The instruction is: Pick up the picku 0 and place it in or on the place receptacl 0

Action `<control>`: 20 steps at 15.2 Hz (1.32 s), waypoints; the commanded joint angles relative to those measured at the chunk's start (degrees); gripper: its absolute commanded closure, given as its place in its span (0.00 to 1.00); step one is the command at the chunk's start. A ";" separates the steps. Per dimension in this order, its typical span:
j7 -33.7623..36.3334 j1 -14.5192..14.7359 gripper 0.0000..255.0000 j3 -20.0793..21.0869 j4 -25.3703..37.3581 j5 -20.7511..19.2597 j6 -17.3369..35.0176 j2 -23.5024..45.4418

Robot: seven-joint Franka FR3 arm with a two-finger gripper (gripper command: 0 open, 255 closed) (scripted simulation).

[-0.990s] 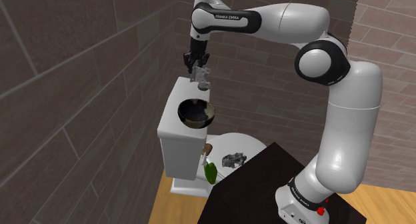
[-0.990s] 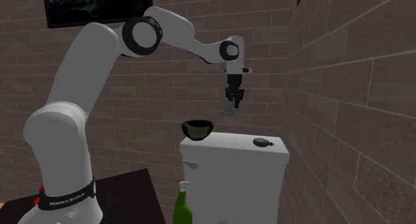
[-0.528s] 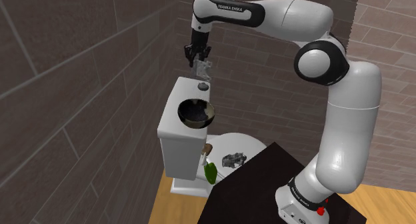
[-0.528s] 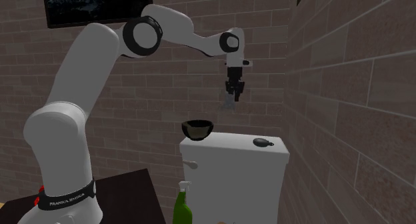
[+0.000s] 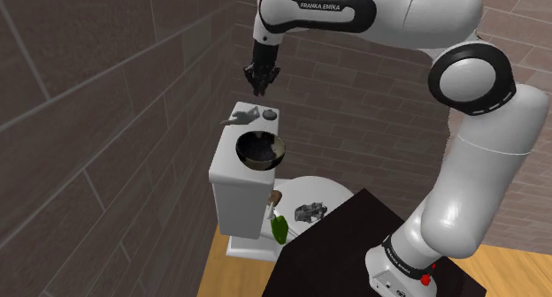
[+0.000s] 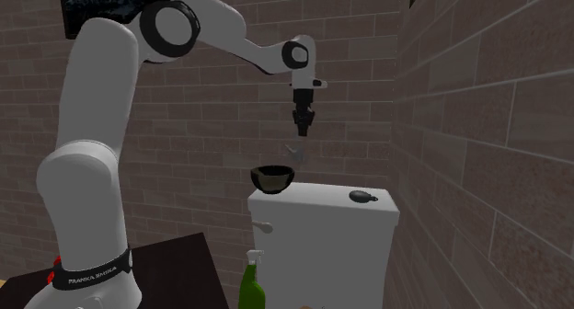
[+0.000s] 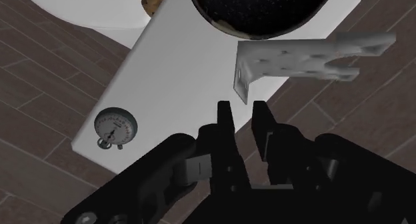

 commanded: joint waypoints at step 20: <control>-22.35 -1.99 0.00 0.69 -39.94 28.18 53.36 -11.46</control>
